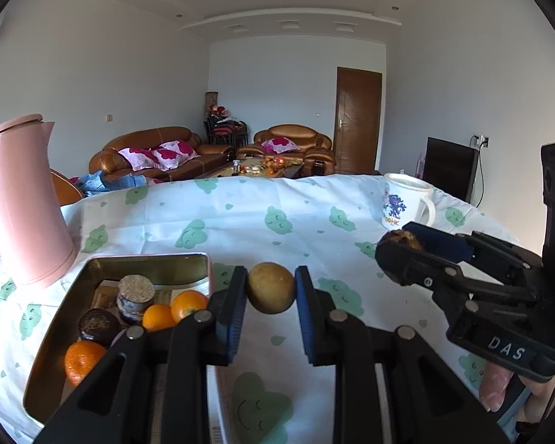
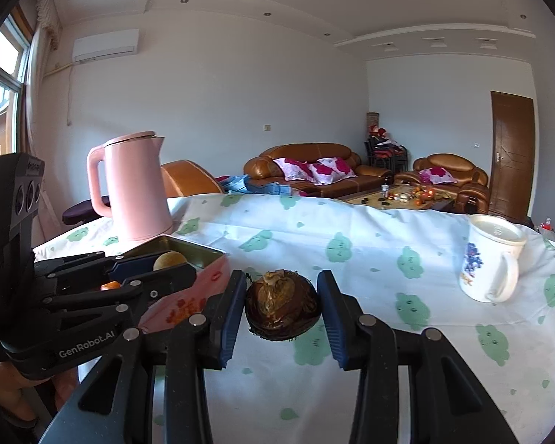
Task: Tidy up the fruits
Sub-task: 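Lift the yellow and brown fruits in both grippers and carry them toward the tin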
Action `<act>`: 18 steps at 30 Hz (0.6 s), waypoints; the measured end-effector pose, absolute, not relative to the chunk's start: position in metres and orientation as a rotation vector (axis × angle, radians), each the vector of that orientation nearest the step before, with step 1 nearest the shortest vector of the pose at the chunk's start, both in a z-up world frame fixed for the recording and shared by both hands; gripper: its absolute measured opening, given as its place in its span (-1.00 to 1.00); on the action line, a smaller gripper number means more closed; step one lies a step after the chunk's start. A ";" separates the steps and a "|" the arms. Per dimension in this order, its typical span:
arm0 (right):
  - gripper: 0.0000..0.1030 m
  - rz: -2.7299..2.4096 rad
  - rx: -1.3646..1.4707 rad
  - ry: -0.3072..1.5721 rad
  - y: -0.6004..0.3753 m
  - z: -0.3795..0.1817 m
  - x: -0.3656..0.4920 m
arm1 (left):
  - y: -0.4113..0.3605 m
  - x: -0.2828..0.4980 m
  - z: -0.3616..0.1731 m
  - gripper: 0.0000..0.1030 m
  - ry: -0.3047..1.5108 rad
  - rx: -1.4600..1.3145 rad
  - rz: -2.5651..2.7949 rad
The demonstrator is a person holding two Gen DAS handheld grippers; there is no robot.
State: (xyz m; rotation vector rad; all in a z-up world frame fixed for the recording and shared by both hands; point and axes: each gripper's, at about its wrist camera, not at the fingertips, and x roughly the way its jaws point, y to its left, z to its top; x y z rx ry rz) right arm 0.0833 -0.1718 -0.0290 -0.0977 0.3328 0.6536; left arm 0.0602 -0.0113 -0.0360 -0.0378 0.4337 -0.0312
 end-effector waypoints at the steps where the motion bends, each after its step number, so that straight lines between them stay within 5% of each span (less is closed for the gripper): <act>1: -0.18 0.660 -0.099 0.332 -0.169 -0.029 0.082 | -0.008 0.059 -0.036 -0.48 0.434 -0.041 -0.029; 18: -0.18 0.770 -0.125 0.337 -0.123 -0.021 0.074 | 0.035 0.038 -0.028 -0.48 0.446 -0.061 0.043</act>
